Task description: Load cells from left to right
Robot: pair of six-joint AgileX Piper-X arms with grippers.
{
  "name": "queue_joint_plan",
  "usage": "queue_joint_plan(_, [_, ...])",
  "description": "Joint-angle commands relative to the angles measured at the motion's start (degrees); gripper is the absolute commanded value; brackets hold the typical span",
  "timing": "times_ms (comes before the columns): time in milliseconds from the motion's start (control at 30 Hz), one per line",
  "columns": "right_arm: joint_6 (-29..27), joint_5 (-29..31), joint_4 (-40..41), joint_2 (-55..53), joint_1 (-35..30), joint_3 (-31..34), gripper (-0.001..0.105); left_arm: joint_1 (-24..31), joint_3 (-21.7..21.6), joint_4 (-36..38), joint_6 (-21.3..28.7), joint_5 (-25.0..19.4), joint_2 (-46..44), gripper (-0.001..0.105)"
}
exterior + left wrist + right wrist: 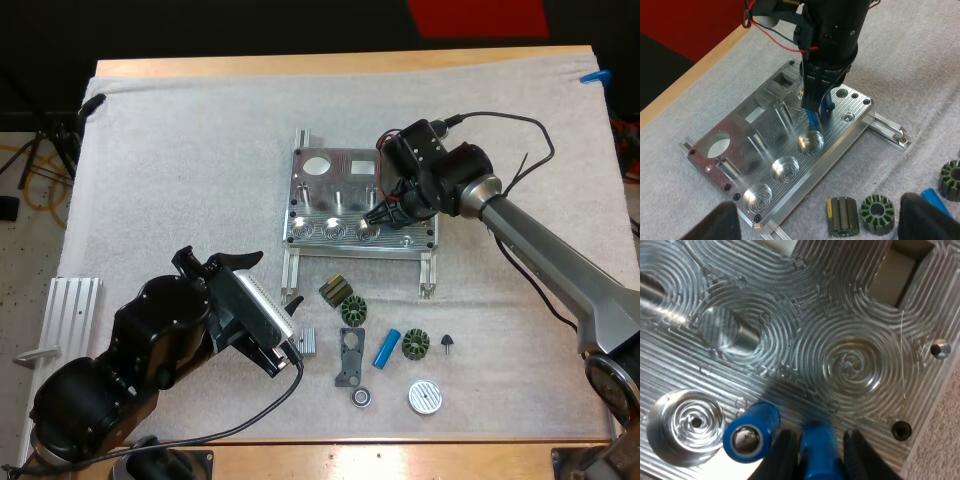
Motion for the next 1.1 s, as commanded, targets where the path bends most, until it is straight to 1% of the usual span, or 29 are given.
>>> queue_joint_plan(0, [0.27, -0.82, 0.84, -0.55, 0.11, -0.12, 0.000, 0.03, -0.40, -0.12, -0.82, -0.81, -0.01, 0.065])
queue_joint_plan(167, [0.26, -3.00, 1.59, -0.55, 0.11, -0.12, 0.000, 0.03, -0.40, -0.12, -0.82, -0.81, -0.01, 0.065])
queue_joint_plan(633, [0.82, -3.05, 2.29, -0.55, 0.11, -0.12, 0.000, 0.03, -0.40, -0.12, -0.82, -0.81, -0.01, 0.065])
queue_joint_plan(733, [0.82, -2.16, 2.12, -0.55, 0.11, -0.12, 0.000, 0.03, -0.40, -0.12, -0.82, -0.81, -0.01, 0.065])
queue_joint_plan(867, [0.93, 0.48, 2.43, -0.55, 0.11, -0.12, 0.000, 0.03, -0.40, -0.12, -0.82, -0.81, -0.01, 0.065])
queue_joint_plan(1067, [0.93, 0.46, 2.76, -0.55, 0.11, -0.12, 0.000, 0.03, -0.40, -0.12, -0.82, -0.81, -0.01, 0.065])
